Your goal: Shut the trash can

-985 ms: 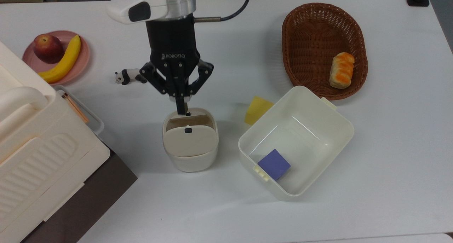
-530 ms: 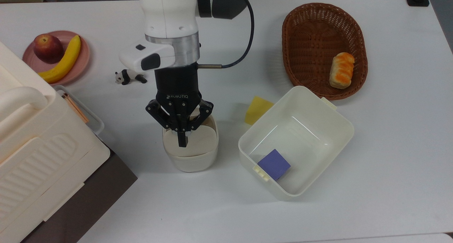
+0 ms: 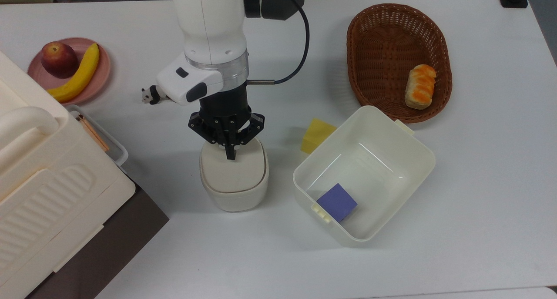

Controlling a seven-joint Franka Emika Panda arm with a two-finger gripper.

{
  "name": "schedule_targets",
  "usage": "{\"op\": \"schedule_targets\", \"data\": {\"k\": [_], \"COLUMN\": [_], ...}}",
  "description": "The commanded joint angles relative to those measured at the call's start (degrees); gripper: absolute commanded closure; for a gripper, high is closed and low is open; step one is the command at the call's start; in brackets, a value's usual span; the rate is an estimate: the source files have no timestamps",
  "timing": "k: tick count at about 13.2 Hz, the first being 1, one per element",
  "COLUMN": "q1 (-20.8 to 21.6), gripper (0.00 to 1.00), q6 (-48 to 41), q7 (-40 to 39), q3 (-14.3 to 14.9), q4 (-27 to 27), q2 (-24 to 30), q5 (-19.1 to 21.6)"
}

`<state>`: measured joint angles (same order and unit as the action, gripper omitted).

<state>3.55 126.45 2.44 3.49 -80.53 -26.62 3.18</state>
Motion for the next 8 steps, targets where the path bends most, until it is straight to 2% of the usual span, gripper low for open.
{"op": "schedule_targets", "data": {"k": [1,5,7,8], "q1": [0.6,0.8,0.6,0.5], "gripper": [1.00,1.00,1.00,1.00], "q6": [-0.8,-0.4,-2.4,-7.6], "q7": [-1.0,-0.8,-0.8,-0.9], "q3": [0.4,0.4,0.3,0.3], "q4": [-3.5,-3.5,-3.6,-3.3], "q2": [0.2,-1.9,1.5,3.7], "q5": [-0.3,-0.7,-0.4,-0.1]}}
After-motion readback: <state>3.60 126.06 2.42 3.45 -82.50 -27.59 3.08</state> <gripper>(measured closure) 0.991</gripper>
